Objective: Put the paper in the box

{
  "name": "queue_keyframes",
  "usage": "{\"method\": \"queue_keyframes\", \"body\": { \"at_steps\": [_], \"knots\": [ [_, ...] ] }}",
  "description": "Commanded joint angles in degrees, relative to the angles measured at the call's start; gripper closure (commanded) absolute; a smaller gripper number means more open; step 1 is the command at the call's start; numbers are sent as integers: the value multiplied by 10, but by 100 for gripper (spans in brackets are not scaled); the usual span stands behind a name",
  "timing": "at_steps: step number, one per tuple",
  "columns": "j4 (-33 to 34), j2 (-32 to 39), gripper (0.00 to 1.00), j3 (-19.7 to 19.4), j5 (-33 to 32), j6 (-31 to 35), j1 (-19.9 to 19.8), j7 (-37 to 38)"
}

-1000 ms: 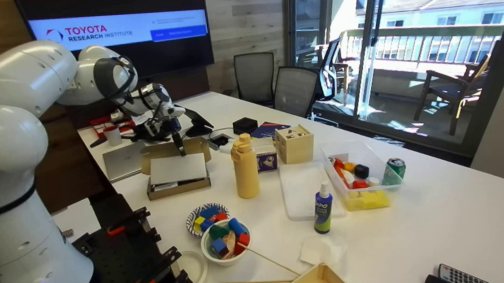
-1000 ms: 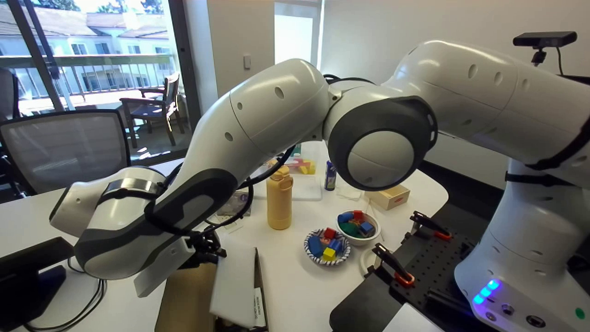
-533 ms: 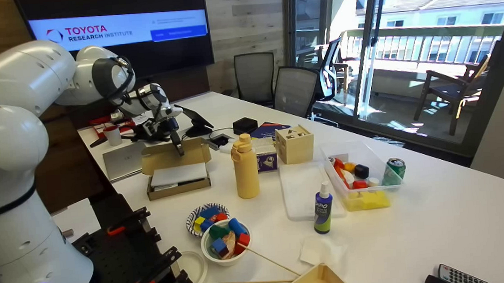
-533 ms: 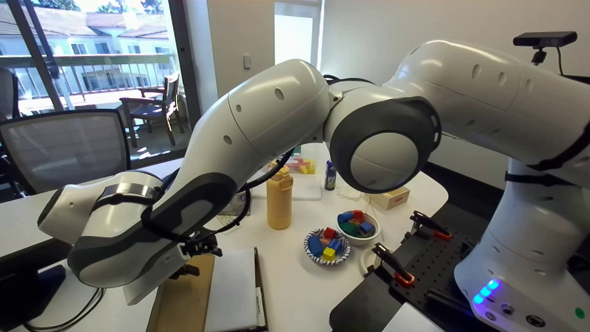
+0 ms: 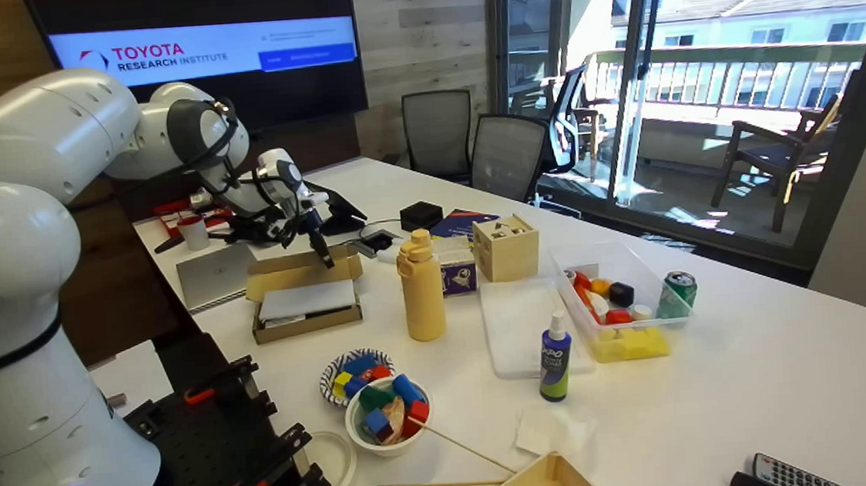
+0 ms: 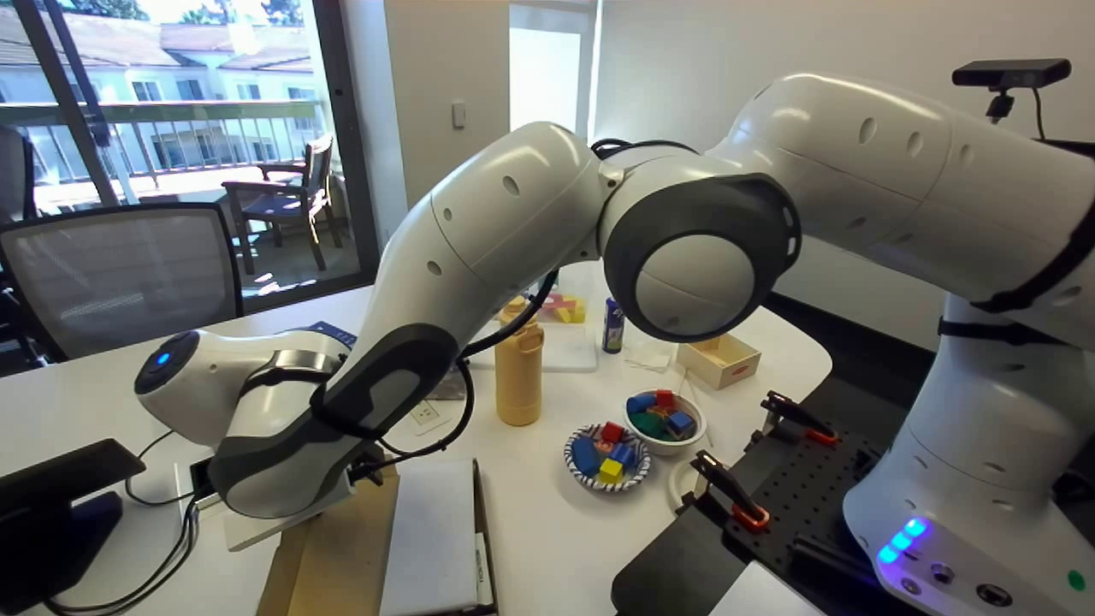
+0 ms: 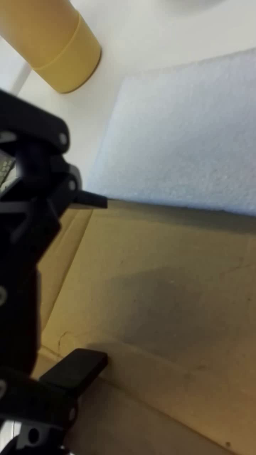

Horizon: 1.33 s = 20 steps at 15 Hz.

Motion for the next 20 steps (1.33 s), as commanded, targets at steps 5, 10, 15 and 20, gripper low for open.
{"method": "queue_keyframes", "body": {
  "at_steps": [5, 10, 15, 20],
  "knots": [
    [-177, -84, 0, 12, 16, 124, -15, 63],
    [-238, -115, 0, 26, 22, 167, -21, 70],
    [-284, -130, 0, 45, 41, 211, -37, 60],
    [-313, -132, 0, 35, 76, 244, -31, 61]
  ]
}}
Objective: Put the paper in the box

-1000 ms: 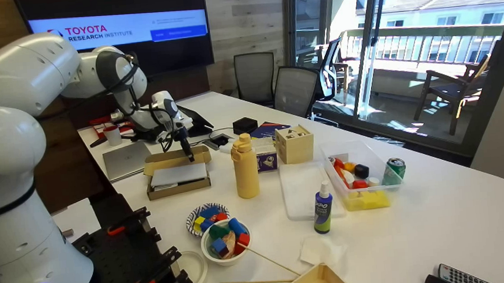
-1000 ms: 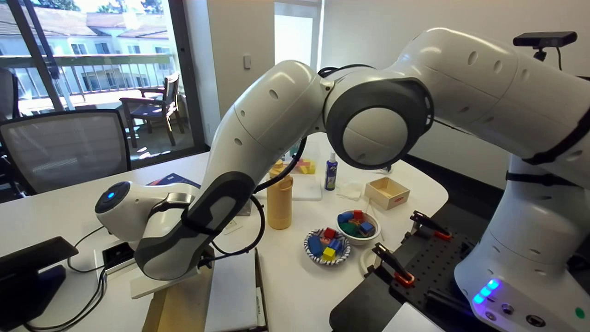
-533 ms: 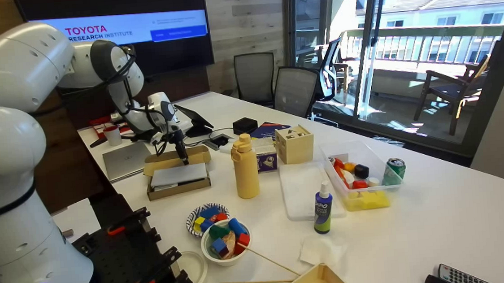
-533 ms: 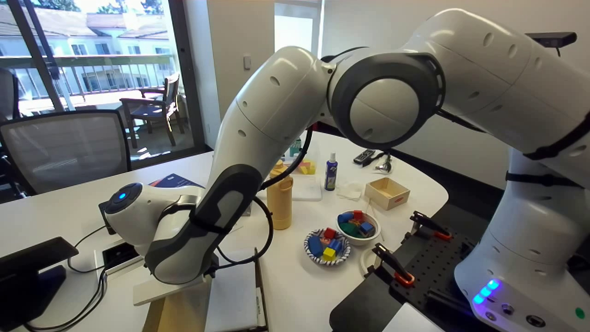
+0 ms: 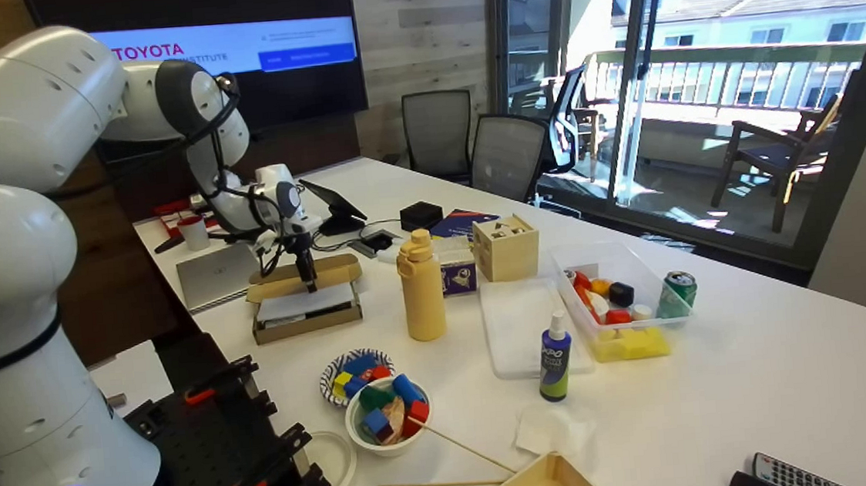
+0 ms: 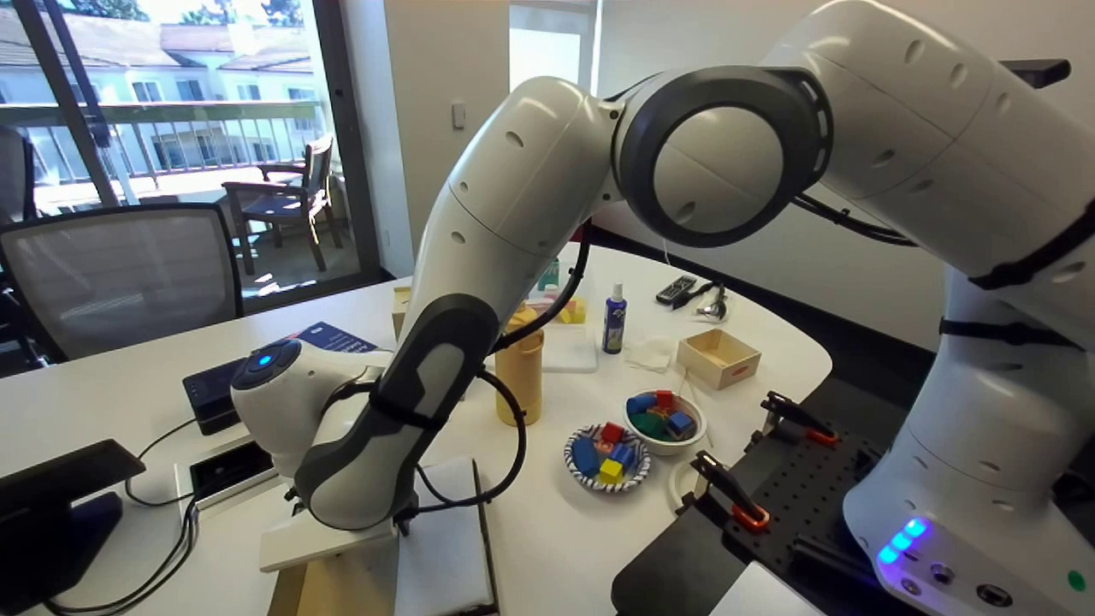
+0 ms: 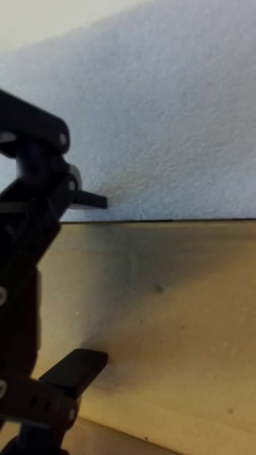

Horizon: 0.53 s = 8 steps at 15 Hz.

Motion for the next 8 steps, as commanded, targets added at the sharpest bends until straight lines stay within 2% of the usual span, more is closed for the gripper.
{"method": "queue_keyframes", "body": {
  "at_steps": [1, 8],
  "knots": [
    [-57, -30, 0, -2, 28, 29, 2, -1],
    [-78, -57, 0, -19, 30, 51, 15, 9]
  ]
}}
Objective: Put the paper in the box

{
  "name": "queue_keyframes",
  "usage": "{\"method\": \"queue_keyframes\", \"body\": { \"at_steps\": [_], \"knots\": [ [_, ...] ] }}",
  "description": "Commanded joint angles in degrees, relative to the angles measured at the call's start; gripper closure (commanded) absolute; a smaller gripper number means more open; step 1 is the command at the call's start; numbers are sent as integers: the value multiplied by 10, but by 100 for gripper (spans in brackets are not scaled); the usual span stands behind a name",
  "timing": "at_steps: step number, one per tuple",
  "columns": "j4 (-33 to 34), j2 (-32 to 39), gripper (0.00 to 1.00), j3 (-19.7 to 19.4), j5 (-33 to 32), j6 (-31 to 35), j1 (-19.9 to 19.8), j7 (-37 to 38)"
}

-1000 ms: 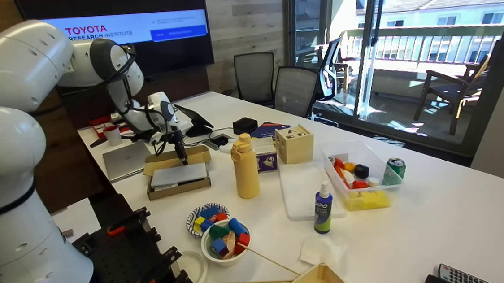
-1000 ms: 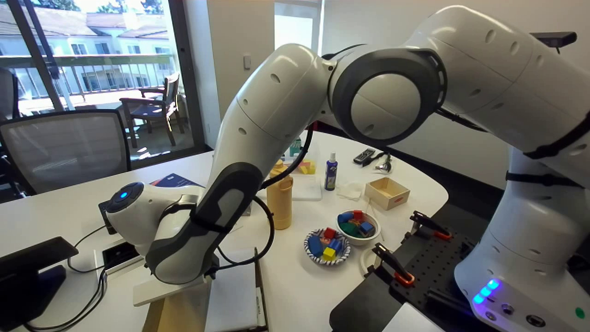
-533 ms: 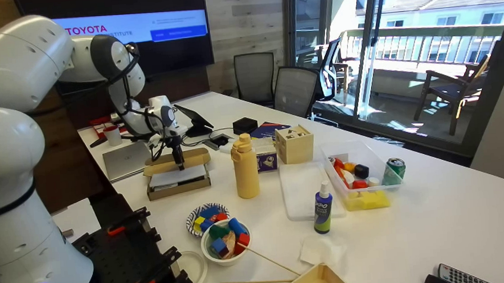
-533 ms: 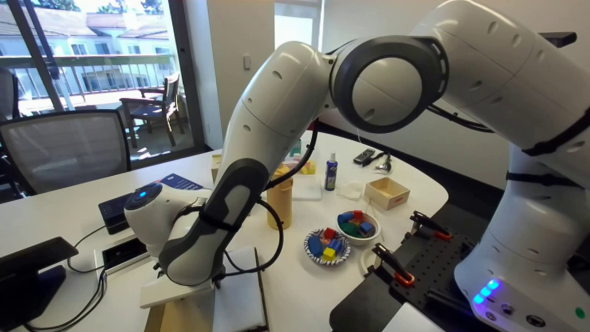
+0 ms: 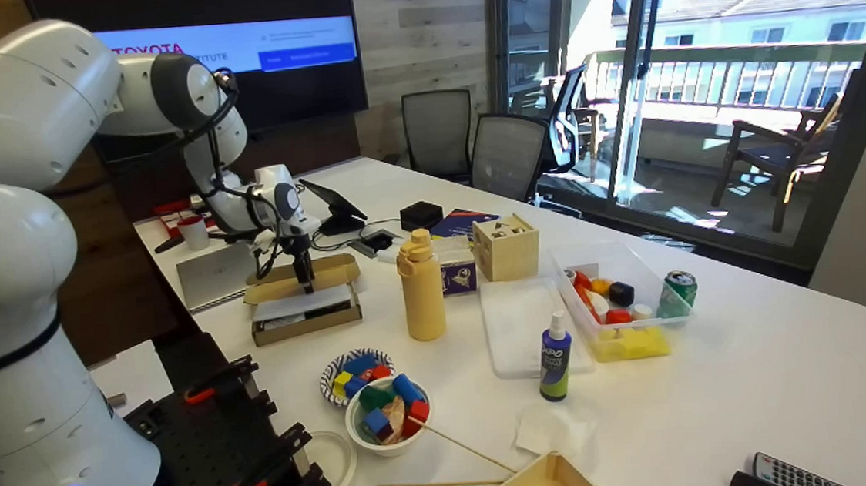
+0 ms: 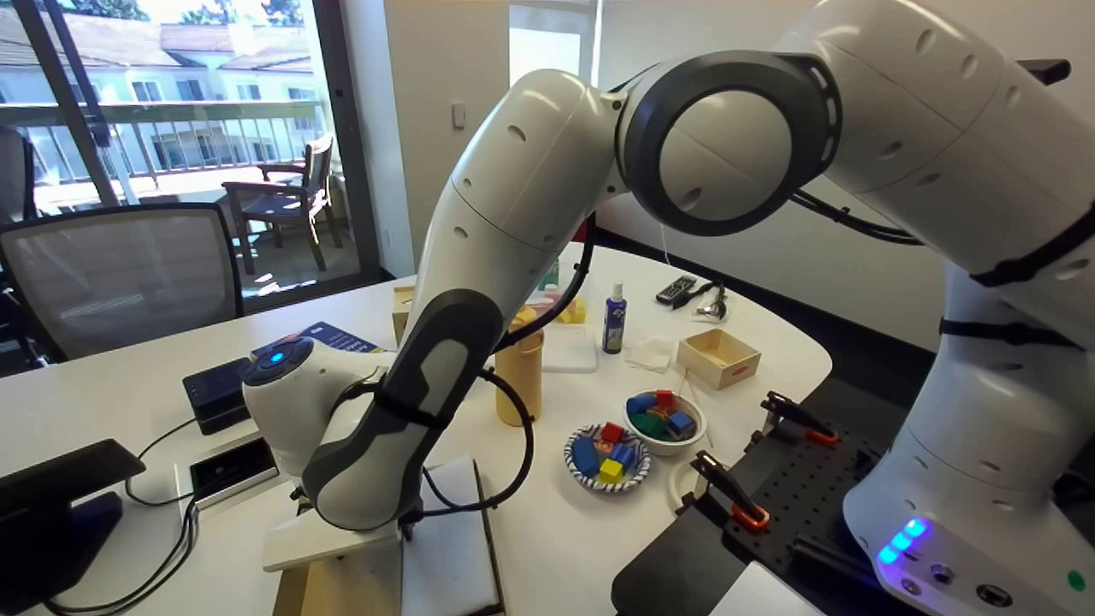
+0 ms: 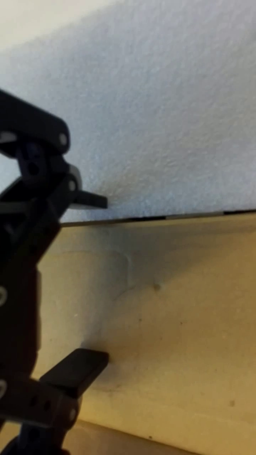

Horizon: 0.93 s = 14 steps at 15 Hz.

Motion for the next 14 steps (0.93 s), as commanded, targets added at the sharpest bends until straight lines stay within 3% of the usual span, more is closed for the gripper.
{"method": "queue_keyframes", "body": {
  "at_steps": [1, 7, 14],
  "knots": [
    [-53, -52, 0, -21, 7, 28, 16, 12],
    [-126, -155, 0, -50, 3, 29, 37, 23],
    [-208, -273, 0, -17, 24, 16, -27, -16]
  ]
}}
